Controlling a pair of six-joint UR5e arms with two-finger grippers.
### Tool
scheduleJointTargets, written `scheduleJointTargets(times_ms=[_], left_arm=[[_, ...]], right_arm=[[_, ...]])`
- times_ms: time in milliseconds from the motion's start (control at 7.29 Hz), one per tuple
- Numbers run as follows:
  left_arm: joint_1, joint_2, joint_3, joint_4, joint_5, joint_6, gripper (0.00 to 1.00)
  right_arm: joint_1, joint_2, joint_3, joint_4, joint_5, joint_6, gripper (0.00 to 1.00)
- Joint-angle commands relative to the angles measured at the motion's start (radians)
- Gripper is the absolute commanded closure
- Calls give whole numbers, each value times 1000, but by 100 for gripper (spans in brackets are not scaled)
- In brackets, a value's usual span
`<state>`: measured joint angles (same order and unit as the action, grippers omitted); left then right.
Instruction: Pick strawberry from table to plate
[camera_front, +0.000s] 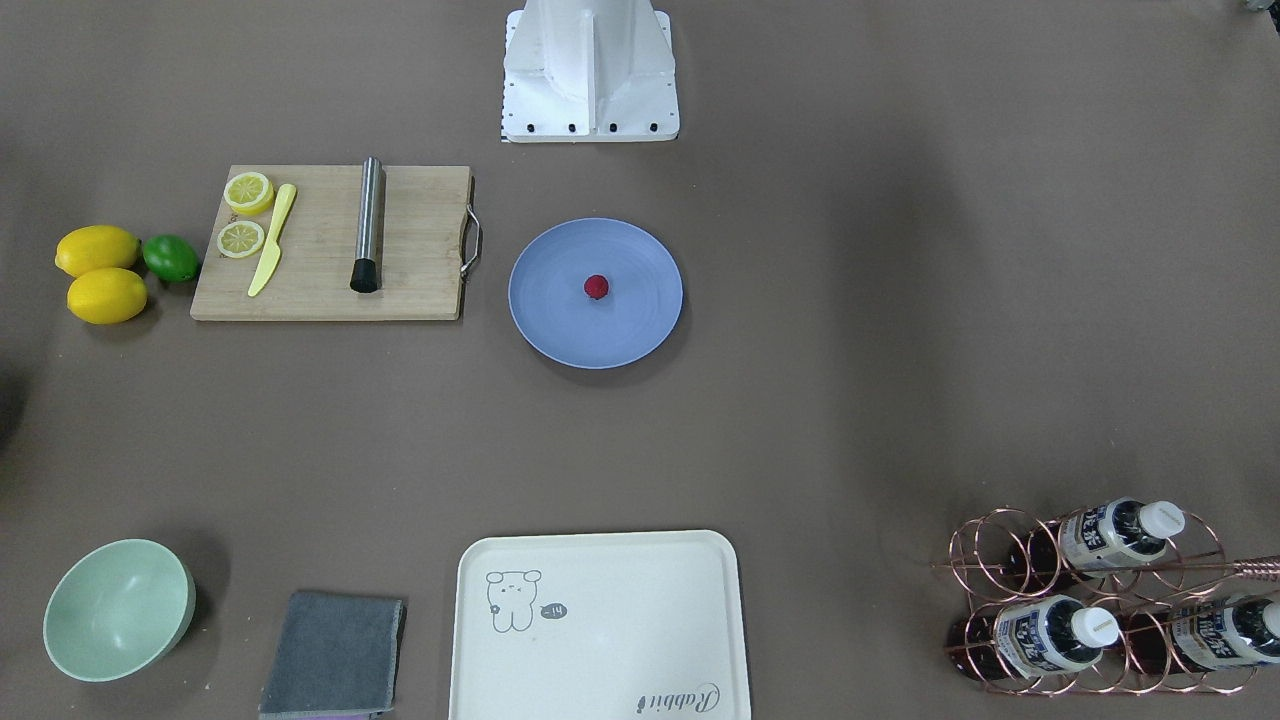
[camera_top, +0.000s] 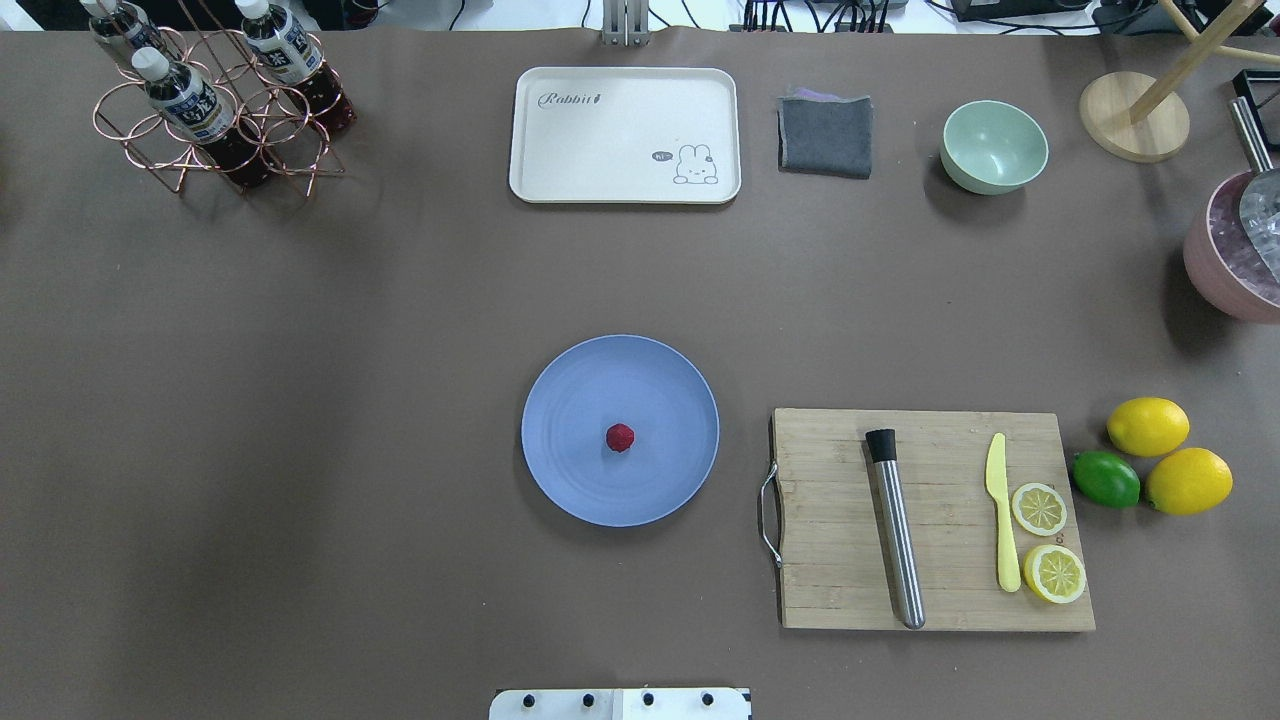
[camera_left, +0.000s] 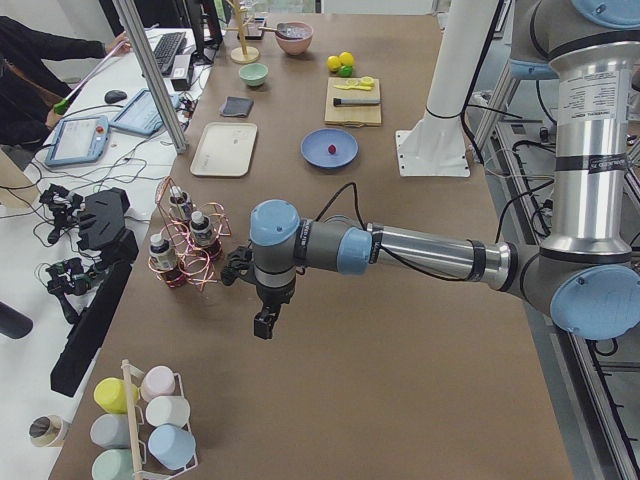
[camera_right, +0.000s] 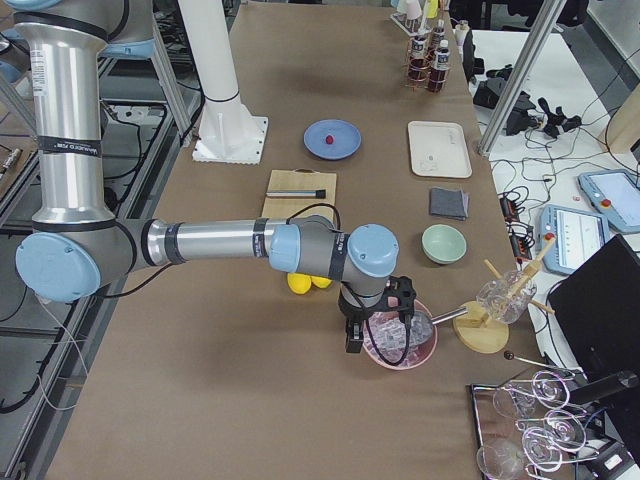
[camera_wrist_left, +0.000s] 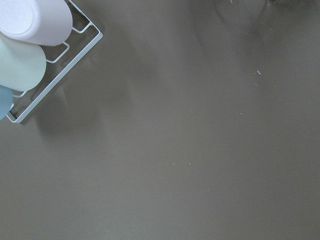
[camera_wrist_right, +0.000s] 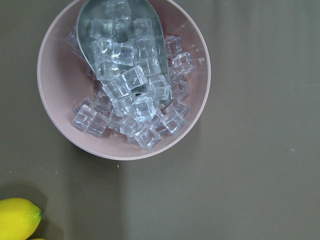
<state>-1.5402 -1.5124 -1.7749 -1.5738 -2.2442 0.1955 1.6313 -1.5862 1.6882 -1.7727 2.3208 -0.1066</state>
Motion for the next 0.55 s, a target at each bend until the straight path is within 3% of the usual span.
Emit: scheduleJointTargets(times_ms=[0, 411], left_arm=[[0, 8, 5, -2, 0, 2, 2], [0, 6, 14, -3, 0, 2, 2]], right_arm=[[1, 2, 1, 1, 0, 5, 0], [1, 8, 2, 1, 0, 5, 0]])
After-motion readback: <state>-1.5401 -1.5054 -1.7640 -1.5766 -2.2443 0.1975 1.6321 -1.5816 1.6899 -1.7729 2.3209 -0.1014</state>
